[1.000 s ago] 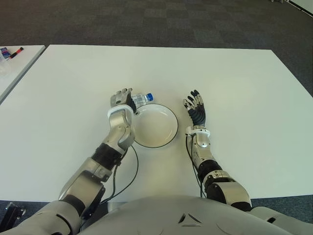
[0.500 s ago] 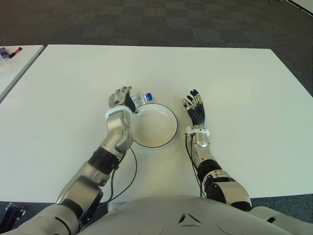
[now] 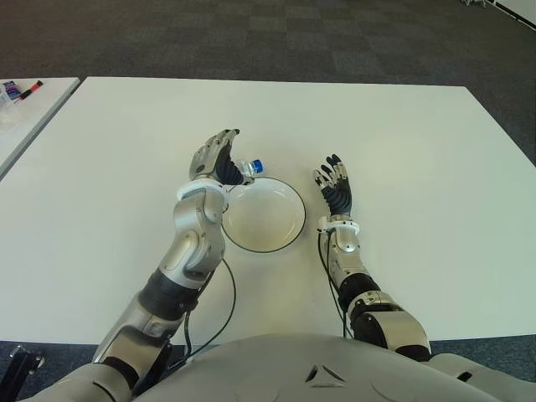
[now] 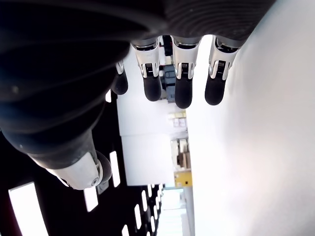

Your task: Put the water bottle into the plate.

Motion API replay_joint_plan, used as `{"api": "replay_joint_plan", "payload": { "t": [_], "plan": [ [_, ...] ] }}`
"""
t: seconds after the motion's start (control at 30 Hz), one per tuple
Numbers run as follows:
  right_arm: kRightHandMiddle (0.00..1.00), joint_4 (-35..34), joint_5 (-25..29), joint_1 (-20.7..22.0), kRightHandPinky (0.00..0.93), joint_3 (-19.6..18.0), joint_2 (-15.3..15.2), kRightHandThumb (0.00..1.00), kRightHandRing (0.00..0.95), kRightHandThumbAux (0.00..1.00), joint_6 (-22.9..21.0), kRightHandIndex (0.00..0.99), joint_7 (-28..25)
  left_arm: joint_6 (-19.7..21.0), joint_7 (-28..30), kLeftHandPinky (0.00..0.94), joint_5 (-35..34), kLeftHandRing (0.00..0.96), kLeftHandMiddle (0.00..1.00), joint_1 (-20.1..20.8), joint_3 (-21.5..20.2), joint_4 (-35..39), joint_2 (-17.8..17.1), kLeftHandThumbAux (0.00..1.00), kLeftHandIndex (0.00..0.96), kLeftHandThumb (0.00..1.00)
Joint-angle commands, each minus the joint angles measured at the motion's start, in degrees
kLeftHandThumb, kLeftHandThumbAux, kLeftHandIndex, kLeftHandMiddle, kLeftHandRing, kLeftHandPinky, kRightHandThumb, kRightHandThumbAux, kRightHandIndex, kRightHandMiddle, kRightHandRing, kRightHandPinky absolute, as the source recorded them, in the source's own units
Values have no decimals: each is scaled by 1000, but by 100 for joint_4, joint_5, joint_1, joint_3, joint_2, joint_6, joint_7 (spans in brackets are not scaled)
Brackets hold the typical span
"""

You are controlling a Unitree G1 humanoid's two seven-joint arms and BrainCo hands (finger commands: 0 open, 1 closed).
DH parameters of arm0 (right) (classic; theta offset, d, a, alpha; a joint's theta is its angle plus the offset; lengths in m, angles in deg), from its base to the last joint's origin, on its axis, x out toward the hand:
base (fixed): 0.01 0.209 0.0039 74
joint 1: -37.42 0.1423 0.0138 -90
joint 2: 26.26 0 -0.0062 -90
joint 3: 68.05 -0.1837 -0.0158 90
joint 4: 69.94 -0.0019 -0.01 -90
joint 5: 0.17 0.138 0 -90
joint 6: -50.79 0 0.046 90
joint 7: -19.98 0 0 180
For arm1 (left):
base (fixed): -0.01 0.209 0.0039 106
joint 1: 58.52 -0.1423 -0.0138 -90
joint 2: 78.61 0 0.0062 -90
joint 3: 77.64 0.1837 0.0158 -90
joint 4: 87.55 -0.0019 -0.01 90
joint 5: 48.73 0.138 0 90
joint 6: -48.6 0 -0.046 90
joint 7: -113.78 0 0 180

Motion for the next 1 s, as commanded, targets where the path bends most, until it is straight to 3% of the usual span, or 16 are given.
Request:
{"api": "replay_joint_plan", "payload": {
  "t": [0.03, 0.7, 1.0],
  "plan": [
    [121, 233, 33, -342, 173, -16, 260, 28, 132, 717, -304, 68, 32, -82, 77, 113, -138, 27, 0, -124, -109, 26, -27, 878, 0, 0],
    [117, 293, 61, -313, 176, -31, 276, 33, 130, 734, -243, 62, 1, -90, 168, 106, -373, 21, 0, -168, -211, 194, 30, 871, 0, 0],
    [113, 306, 34, -311, 173, -21, 268, 28, 127, 722, -252, 62, 41, -5, 213, 112, -333, 23, 1, -137, -290, 105, -108, 871, 0, 0]
  ]
}}
